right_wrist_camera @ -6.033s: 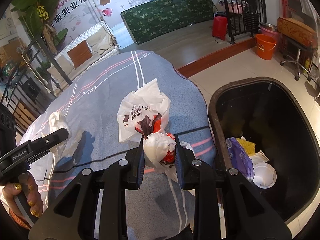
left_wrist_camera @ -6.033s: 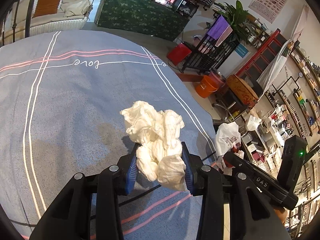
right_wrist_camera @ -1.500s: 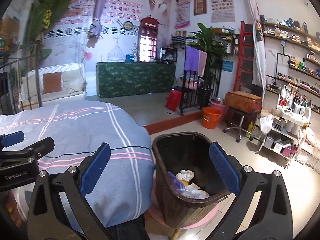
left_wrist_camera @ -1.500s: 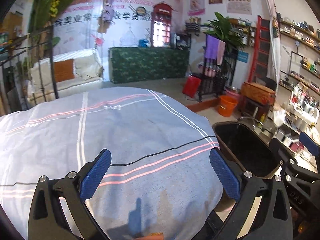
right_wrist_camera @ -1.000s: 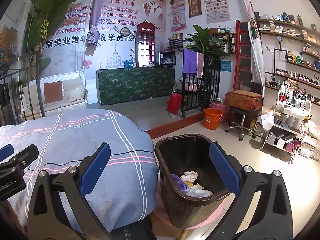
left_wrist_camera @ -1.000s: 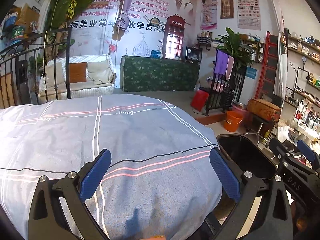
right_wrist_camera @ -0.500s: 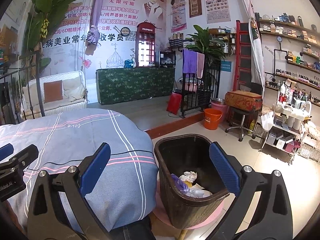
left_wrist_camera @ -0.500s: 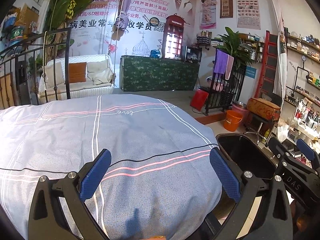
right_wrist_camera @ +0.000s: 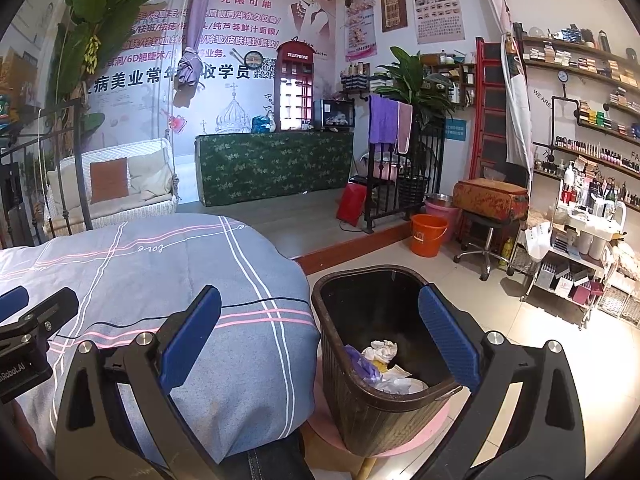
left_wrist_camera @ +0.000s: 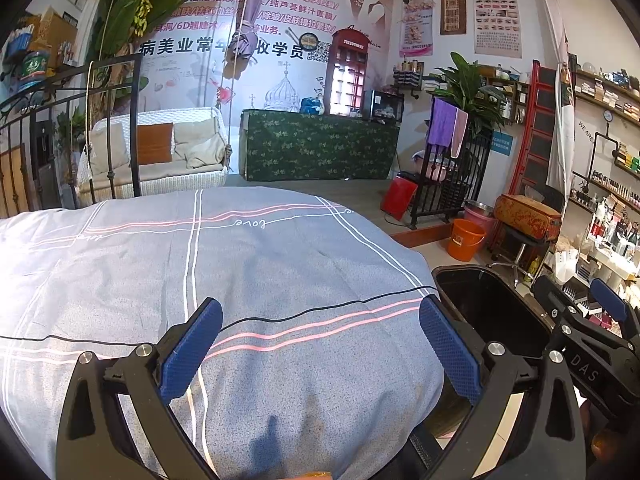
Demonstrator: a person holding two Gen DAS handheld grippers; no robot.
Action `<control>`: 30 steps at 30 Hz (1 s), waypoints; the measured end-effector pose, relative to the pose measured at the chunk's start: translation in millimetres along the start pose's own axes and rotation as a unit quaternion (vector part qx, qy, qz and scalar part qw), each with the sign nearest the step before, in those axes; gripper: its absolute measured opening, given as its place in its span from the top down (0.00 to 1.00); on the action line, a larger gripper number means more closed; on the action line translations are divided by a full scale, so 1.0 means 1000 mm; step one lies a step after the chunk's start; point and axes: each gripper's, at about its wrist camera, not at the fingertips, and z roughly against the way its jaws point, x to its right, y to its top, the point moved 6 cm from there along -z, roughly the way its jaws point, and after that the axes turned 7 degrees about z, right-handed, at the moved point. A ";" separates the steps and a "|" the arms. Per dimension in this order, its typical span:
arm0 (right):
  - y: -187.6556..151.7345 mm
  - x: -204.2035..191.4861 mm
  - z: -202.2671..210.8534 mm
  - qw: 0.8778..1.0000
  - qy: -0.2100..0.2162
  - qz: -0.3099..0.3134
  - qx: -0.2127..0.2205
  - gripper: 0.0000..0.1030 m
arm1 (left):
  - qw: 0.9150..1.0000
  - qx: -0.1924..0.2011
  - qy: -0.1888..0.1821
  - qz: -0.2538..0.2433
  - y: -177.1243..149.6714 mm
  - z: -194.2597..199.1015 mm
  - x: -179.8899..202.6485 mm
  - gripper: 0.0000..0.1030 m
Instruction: Collect trash
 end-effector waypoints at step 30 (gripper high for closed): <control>-0.009 -0.003 -0.009 1.000 0.019 0.006 -0.023 0.05 | 1.000 -0.017 -0.003 0.006 -0.005 -0.003 -0.001 0.06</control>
